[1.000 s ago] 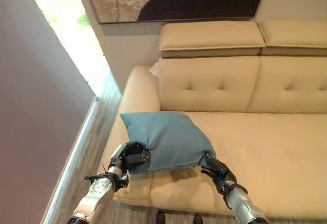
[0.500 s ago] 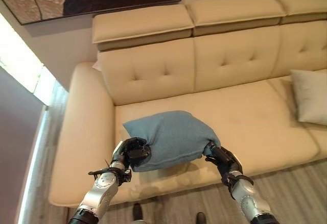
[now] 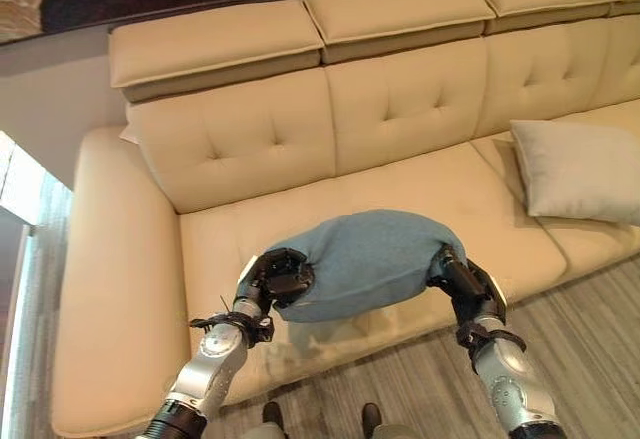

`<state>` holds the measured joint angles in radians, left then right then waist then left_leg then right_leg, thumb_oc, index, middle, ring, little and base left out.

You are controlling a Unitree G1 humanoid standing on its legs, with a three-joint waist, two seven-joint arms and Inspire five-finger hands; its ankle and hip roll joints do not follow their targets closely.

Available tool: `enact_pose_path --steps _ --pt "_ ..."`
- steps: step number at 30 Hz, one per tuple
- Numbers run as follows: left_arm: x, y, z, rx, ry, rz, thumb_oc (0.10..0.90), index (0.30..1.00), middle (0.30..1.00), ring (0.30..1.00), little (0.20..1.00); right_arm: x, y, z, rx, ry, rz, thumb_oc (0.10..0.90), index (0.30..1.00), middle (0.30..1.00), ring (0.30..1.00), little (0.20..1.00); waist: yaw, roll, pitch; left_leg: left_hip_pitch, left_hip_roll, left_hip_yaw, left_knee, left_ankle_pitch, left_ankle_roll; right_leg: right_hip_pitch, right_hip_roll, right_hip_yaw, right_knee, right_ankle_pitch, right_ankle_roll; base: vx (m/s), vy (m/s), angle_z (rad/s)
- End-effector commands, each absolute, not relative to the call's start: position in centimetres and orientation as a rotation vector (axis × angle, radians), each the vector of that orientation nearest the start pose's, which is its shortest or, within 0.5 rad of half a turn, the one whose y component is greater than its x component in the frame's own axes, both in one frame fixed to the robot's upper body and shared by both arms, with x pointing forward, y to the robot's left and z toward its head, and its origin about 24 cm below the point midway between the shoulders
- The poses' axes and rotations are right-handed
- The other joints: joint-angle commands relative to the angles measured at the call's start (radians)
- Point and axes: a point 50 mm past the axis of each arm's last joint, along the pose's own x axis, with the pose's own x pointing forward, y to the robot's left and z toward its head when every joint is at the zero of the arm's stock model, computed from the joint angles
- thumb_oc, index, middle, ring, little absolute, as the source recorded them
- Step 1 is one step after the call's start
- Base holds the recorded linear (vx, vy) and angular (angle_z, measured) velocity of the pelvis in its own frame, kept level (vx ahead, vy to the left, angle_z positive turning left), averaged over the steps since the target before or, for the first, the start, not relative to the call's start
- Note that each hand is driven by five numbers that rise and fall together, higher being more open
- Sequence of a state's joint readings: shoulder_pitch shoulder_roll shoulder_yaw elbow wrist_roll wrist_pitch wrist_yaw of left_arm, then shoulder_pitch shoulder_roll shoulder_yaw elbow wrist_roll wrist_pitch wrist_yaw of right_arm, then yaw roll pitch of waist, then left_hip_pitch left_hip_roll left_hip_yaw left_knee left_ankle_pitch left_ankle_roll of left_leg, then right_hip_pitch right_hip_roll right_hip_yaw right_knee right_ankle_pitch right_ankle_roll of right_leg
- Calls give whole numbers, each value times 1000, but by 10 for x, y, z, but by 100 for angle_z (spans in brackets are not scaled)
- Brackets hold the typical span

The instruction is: Pick up all the scattered cushions and arrange them neatly on the sofa.

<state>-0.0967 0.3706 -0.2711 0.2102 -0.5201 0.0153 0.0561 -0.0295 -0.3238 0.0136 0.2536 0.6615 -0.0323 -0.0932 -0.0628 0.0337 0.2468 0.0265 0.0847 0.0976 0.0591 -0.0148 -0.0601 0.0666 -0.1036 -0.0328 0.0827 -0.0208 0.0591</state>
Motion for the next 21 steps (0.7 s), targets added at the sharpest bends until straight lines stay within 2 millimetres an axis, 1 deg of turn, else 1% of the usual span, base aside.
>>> enact_pose_path --steps 1,2,3,4,5,6,7,9,10,11,13,14,16,17,18,19,20,21 --pt "272 141 86 -121 -173 -314 400 300 300 300 300 283 -195 72 354 -157 -2 400 300 300 300 300 33 -13 -104 11 -162 -20 -45 -41 116 -53 27 -123 248 -66 88 53 -27 -9" --pt "268 142 79 -148 -142 -306 400 300 300 300 300 282 -195 74 288 -158 -2 400 300 300 300 300 45 -10 -106 26 -150 -23 -66 -45 118 -60 -37 -182 261 -32 99 61 -53 -9" --pt "267 139 74 -202 -115 -309 400 300 300 300 300 281 -199 75 231 -163 -22 400 300 300 300 300 41 -7 -109 30 -148 -39 -72 -47 117 -61 -51 -182 245 -34 95 84 -71 -4" --pt "267 137 74 -229 -108 -316 400 300 300 300 300 280 -201 77 214 -170 -37 400 300 300 300 300 34 -3 -111 29 -147 -54 -71 -48 116 -67 -57 -166 229 -32 90 63 -62 7" --pt "268 135 78 -231 -127 -324 400 300 300 300 300 280 -203 79 222 -186 -59 400 300 300 300 300 27 0 -110 27 -148 -67 -61 -50 115 -80 -66 -133 211 -19 88 89 -77 54" --pt "271 134 89 -200 -177 -334 400 300 300 300 300 282 -204 83 235 -210 -83 400 300 300 300 300 12 1 -105 20 -150 -89 -35 -65 111 -85 -79 -69 165 -3 85 90 -110 68" --pt "272 132 91 -189 -190 -338 400 300 300 300 300 282 -203 84 232 -216 -89 400 300 300 300 300 4 -4 -103 18 -154 -101 -21 -75 109 -82 -85 -28 135 18 89 88 -137 95" --pt "275 130 94 -192 -198 -337 400 300 300 300 300 284 -202 86 230 -225 -90 400 300 300 300 300 -4 -9 -104 12 -154 -116 1 -88 103 -81 -92 21 110 50 96 60 -154 71" --pt "276 130 93 -195 -197 -334 400 300 300 300 300 285 -200 87 234 -226 -84 400 300 300 300 300 -6 -12 -104 11 -153 -122 9 -95 99 -77 -92 37 91 55 98 69 -163 52" --pt "276 130 93 -202 -196 -331 400 300 300 300 300 286 -198 87 234 -227 -77 400 300 300 300 300 -4 -15 -106 10 -153 -126 18 -102 95 -69 -90 38 67 47 97 59 -169 32" --pt "276 129 94 -223 -200 -330 400 300 300 300 300 286 -197 88 233 -230 -73 400 300 300 300 300 -4 -20 -104 9 -153 -135 34 -109 91 -65 -91 36 58 53 101 29 -161 19" --pt "277 127 94 -278 -197 -335 400 300 300 300 300 285 -192 91 245 -249 -56 400 300 300 300 300 -1 -32 -107 4 -149 -142 56 -120 81 -44 -85 32 29 39 104 28 -197 9" --pt "277 128 94 -299 -199 -329 400 300 300 300 300 283 -190 92 247 -255 -50 400 300 300 300 300 -1 -34 -113 6 -146 -148 59 -123 76 -31 -76 36 15 30 100 49 -188 15" --pt "275 129 94 -320 -207 -312 400 300 300 300 300 284 -186 96 242 -274 -37 400 300 300 300 300 1 -34 -125 20 -134 -147 53 -125 67 -11 -61 34 -4 16 91 49 -128 10" --pt "275 129 94 -320 -207 -312 400 300 300 300 300 284 -186 96 241 -274 -37 400 300 300 300 300 1 -34 -124 22 -133 -147 52 -125 67 -10 -60 33 -5 16 91 101 -248 2" --pt "274 130 97 -331 -230 -285 400 300 300 300 300 284 -183 103 198 -307 -20 400 300 300 300 300 2 -32 -133 37 -116 -150 45 -124 59 4 -41 32 -14 -4 75 55 -124 -7" --pt "274 130 97 -331 -230 -285 400 300 300 300 300 284 -183 103 197 -307 -20 400 300 300 300 300 2 -32 -132 39 -116 -150 44 -124 59 5 -41 32 -14 -4 74 97 -246 -8" --pt "273 133 104 -325 -274 -263 400 300 300 300 300 283 -182 115 126 -363 -8 400 300 300 300 300 0 -31 -136 47 -101 -157 40 -120 48 16 -27 27 -24 -16 63 55 -172 -6"
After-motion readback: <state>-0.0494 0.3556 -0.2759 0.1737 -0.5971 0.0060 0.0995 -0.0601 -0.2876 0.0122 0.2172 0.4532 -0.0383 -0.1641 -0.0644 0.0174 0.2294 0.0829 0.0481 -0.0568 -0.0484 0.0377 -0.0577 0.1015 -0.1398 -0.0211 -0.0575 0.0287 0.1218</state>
